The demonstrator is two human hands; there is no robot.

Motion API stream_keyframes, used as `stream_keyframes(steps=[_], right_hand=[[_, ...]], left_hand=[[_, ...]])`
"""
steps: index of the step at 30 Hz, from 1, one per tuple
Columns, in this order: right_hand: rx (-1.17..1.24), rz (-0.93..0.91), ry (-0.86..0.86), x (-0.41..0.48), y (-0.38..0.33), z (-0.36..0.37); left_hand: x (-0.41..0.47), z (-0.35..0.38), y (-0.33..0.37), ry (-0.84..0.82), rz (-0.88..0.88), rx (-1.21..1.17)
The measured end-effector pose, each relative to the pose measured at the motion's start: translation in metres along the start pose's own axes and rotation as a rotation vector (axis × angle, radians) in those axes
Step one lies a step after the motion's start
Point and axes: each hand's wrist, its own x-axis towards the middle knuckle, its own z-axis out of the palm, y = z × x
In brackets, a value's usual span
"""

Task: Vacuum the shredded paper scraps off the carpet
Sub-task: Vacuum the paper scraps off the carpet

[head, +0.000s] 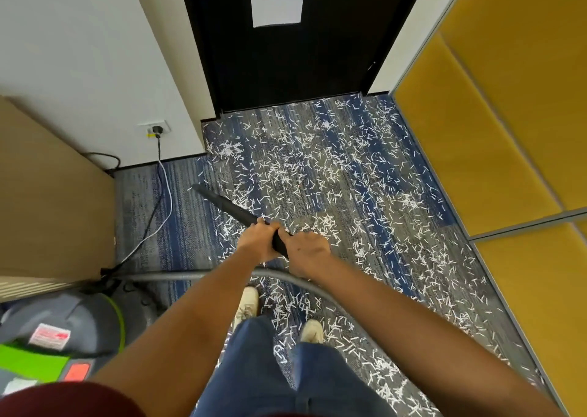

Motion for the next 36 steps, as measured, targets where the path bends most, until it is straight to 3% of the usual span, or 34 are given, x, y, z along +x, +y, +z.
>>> stream_keyframes(steps=[10,26,36], right_hand=[[0.019,0.014,-0.023,0.032,-0.057,-0.032],[0.144,0.123,-0.057,0.038,-0.05,-0.039],[0.051,0.083,-0.02,0.047,-0.055,-0.062]], left_hand=[[0.009,-0.03,-0.068,-0.035,0.013,0.039],[0.04,-0.029,-0.056,-0.082,0.106,0.042],[0.042,-0.036,-0.072,0.103,0.074,-0.105]])
